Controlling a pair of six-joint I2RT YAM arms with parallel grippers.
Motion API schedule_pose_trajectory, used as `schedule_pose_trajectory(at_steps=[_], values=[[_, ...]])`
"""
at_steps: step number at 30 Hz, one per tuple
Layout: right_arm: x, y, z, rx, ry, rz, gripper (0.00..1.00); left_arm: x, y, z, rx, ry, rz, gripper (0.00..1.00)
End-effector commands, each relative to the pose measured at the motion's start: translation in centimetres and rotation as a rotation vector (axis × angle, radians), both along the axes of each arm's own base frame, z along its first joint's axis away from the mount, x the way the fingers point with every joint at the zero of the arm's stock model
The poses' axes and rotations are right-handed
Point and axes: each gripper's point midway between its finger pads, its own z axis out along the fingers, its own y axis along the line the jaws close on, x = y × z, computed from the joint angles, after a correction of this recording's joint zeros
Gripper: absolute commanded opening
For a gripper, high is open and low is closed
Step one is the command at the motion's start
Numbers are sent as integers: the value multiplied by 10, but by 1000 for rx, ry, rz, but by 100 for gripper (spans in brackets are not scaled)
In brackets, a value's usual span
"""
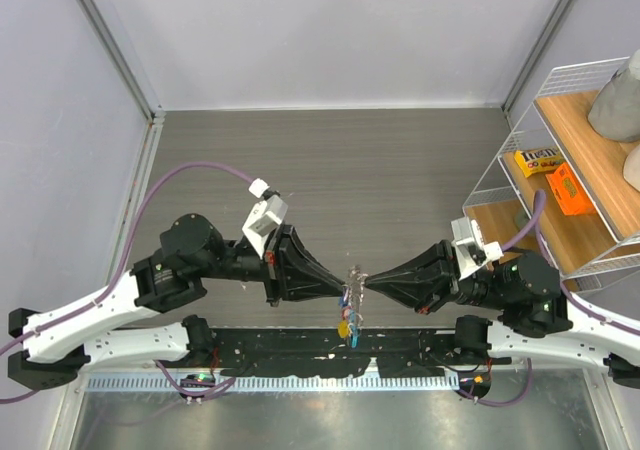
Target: Put the keys on the keyring
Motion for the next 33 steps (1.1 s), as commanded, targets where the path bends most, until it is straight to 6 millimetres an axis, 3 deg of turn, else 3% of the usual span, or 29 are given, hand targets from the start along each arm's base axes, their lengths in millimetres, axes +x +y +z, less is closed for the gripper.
schedule_pose_trajectory(at_steps=[1,14,33], values=[[-3,-7,31,109,-83,-3,6,-2,4,15,-16,25,4,0],[-10,3,24,61,-135,41,6,7,-2,8,36,41,45,0],[-14,-3,29,80,-142,56,6,15,2,3,63,44,101,0]])
